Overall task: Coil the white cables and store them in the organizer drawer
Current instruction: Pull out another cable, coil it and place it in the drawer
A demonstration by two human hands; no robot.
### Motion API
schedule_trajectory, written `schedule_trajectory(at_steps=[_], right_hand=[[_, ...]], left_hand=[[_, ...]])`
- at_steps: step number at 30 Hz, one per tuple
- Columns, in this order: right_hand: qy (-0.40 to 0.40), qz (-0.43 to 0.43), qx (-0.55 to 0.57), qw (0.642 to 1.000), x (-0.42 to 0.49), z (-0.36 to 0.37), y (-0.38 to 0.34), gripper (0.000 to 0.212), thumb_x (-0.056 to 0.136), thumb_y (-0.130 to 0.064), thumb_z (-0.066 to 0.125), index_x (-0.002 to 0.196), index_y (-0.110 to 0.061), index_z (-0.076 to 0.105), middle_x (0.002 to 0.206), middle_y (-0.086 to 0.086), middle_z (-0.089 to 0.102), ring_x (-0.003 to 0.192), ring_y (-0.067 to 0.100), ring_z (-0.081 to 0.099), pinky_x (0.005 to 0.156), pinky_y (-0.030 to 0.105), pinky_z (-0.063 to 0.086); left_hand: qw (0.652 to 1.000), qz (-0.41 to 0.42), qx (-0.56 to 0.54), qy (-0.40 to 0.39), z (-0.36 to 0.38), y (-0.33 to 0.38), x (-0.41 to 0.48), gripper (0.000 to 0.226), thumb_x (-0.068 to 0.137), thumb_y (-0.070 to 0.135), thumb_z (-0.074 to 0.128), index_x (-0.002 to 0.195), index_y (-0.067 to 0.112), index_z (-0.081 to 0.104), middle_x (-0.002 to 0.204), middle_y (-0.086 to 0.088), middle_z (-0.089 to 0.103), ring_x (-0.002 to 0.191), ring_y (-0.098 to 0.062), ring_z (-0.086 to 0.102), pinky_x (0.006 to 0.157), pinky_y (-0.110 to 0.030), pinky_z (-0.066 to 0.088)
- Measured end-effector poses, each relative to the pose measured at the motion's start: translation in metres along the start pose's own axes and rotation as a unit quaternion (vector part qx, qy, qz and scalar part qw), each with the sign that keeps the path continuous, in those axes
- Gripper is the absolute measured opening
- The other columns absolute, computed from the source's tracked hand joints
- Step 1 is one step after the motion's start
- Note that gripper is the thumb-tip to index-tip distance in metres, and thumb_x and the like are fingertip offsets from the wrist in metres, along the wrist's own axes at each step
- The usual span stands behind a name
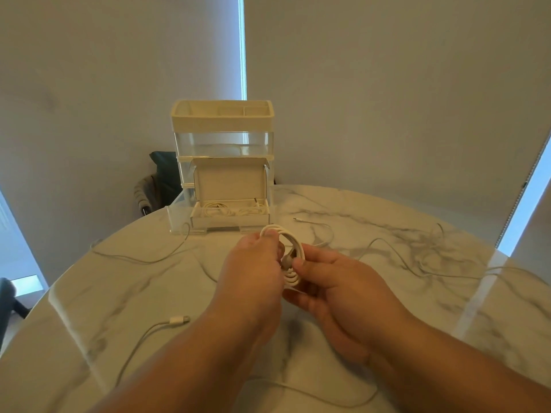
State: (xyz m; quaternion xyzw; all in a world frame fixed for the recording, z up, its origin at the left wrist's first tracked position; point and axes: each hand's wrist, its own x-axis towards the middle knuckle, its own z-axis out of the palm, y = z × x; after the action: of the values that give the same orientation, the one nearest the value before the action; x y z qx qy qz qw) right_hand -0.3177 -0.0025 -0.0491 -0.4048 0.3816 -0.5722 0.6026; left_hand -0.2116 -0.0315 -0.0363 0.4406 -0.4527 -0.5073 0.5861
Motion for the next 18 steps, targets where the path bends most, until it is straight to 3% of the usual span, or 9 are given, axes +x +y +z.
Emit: schedule_trajectory(at_steps=[3,7,13,16,18], right_hand=[[0.03,-0.007,-0.019,0.999,0.0045,-0.0022,0.0,0.034,0.093,0.004,0.053,0.123,-0.009,0.063,0.106,0.012,0.074,0.089,0.02,0.071,0.08,0.035,0.055],[0.019,-0.002,-0.086,0.996,0.0057,-0.0048,-0.0048,0.037,0.089,0.006,0.057,0.119,-0.015,0.065,0.099,0.008,0.075,0.073,0.01,0.065,0.062,0.026,0.047],[0.051,0.0,0.064,0.997,0.0098,-0.0029,-0.0052,0.046,0.081,0.022,0.049,0.119,-0.002,0.049,0.085,0.017,0.073,0.071,0.021,0.07,0.069,0.034,0.055],[0.031,0.008,0.045,0.999,0.0111,-0.0045,-0.0044,0.049,0.08,0.02,0.052,0.126,0.004,0.049,0.092,0.018,0.071,0.075,0.021,0.07,0.064,0.031,0.055],[0.044,-0.005,-0.031,0.999,0.0082,-0.0046,-0.0055,0.048,0.08,0.017,0.056,0.124,-0.002,0.055,0.094,0.014,0.074,0.074,0.018,0.068,0.061,0.028,0.051]], left_hand=[[0.998,0.04,0.026,-0.029,-0.0028,-0.0003,-0.0025,0.03,0.101,0.019,0.049,0.071,0.013,0.051,0.058,0.003,0.05,0.046,-0.003,0.048,0.047,-0.017,0.042],[0.997,0.049,0.054,-0.04,-0.0047,-0.005,0.0008,0.031,0.099,0.021,0.05,0.069,0.019,0.049,0.058,0.007,0.049,0.05,-0.006,0.046,0.051,-0.02,0.04],[0.999,-0.019,-0.029,0.001,0.0021,-0.0057,0.0002,0.027,0.099,0.022,0.051,0.074,0.013,0.057,0.057,0.004,0.056,0.052,-0.009,0.052,0.056,-0.028,0.042],[0.998,-0.044,-0.039,0.006,0.004,-0.0065,0.0021,0.023,0.1,0.026,0.05,0.085,0.013,0.063,0.069,-0.001,0.064,0.063,-0.015,0.059,0.063,-0.033,0.045],[0.999,-0.04,-0.024,0.009,0.005,-0.0074,0.0035,0.021,0.1,0.026,0.049,0.097,0.014,0.065,0.082,-0.006,0.069,0.074,-0.02,0.064,0.066,-0.035,0.048]])
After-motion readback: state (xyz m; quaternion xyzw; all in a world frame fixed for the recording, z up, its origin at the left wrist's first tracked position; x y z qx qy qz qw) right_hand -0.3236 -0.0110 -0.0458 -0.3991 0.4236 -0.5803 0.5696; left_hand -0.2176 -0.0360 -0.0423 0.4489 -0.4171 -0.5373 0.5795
